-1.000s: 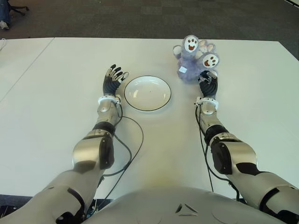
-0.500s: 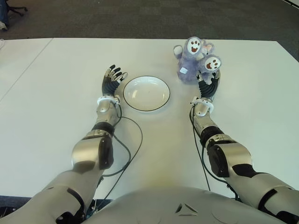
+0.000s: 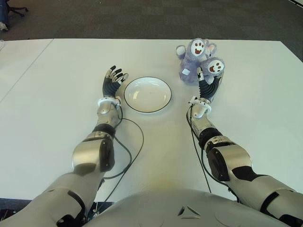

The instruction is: Put the doll into the plate.

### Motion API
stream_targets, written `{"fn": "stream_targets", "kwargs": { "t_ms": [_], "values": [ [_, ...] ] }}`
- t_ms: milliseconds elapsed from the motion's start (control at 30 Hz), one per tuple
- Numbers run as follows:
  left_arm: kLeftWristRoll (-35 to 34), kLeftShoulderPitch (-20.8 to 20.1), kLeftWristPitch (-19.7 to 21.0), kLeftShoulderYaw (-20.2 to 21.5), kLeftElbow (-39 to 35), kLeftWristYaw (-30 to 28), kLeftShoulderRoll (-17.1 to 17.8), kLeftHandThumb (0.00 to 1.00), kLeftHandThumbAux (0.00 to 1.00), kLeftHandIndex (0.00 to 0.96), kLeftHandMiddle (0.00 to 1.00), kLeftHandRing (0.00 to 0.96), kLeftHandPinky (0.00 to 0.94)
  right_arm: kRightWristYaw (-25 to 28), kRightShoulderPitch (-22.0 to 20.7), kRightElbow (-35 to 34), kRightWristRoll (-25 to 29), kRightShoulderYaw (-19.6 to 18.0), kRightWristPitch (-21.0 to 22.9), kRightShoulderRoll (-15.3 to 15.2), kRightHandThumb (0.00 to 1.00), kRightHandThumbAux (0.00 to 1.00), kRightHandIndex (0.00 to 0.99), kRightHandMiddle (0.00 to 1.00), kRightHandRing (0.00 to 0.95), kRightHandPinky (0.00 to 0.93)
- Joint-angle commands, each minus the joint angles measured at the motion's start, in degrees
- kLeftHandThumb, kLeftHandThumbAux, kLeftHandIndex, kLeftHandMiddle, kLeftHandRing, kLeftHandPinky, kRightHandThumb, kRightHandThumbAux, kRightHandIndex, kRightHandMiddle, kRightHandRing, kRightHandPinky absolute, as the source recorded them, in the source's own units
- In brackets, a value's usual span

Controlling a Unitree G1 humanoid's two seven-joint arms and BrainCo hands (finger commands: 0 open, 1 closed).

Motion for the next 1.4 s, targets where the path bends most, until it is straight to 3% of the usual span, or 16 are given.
{"fn": "stream_targets", "kwargs": {
  "t_ms": [33, 333, 800, 1000, 1100, 1133, 1233, 1300, 1367, 1400],
  "values": [
    [0.05, 7.28, 6.08, 0.51, 4.83, 0.64, -1.66, 0.058, 0.764, 0.131, 0.220, 0.210, 0.183, -0.81, 5.60, 2.51, -0.65, 0.92, -1.18, 2.38, 0.252, 0.499, 0.000, 0.012, 0.030, 0.096],
    [0.02, 7.15, 6.38, 0.66, 4.86, 0.85, -1.66, 0.046, 0.772, 0.138, 0.226, 0.207, 0.174, 0.34, 5.77, 2.20, 0.34, 0.43, -3.55, 2.79, 0.264, 0.513, 0.000, 0.006, 0.033, 0.101],
    [-0.21, 7.12, 6.40, 0.98, 4.90, 0.66, -1.76, 0.055, 0.750, 0.161, 0.236, 0.214, 0.157, 0.51, 5.23, 2.08, 0.55, 0.14, -3.44, 2.78, 0.261, 0.548, 0.000, 0.010, 0.039, 0.114],
    [0.23, 7.08, 6.43, 0.67, 4.95, 1.13, -1.77, 0.046, 0.745, 0.156, 0.230, 0.205, 0.135, 1.63, 3.80, 2.20, 1.73, -0.96, -2.74, 2.92, 0.358, 0.618, 0.000, 0.032, 0.070, 0.147],
    [0.43, 7.09, 6.47, 0.51, 4.98, 1.30, -1.76, 0.040, 0.744, 0.153, 0.227, 0.204, 0.148, 2.89, 2.62, 2.57, 2.90, -1.98, -2.21, 3.10, 0.462, 0.662, 0.014, 0.051, 0.099, 0.161],
    [0.45, 7.09, 6.51, 0.49, 4.99, 1.33, -1.77, 0.036, 0.740, 0.142, 0.218, 0.197, 0.147, 3.35, 2.33, 2.71, 3.30, -2.30, -2.14, 3.16, 0.549, 0.687, 0.033, 0.065, 0.134, 0.174],
    [0.42, 7.11, 6.52, 0.49, 4.99, 1.28, -1.78, 0.030, 0.739, 0.136, 0.213, 0.192, 0.146, 4.72, 1.77, 2.99, 4.33, -3.19, -2.32, 3.36, 0.624, 0.705, 0.052, 0.079, 0.174, 0.183],
    [0.37, 7.14, 6.44, 0.51, 4.99, 1.15, -1.79, 0.026, 0.741, 0.134, 0.210, 0.189, 0.144, 5.96, 1.52, 3.10, 5.13, -3.84, -2.89, 3.52, 0.687, 0.716, 0.069, 0.093, 0.222, 0.223],
    [0.28, 7.16, 6.44, 0.58, 4.99, 0.99, -1.81, 0.020, 0.746, 0.135, 0.208, 0.186, 0.140, 7.74, 1.17, 3.27, 5.97, -4.38, -3.66, 3.53, 0.759, 0.727, 0.092, 0.111, 0.298, 0.322],
    [0.24, 7.16, 6.47, 0.61, 5.00, 0.93, -1.82, 0.016, 0.746, 0.140, 0.217, 0.195, 0.153, 8.63, 0.96, 3.38, 6.34, -4.58, -3.97, 3.48, 0.753, 0.744, 0.145, 0.142, 0.295, 0.317]
  ]
}}
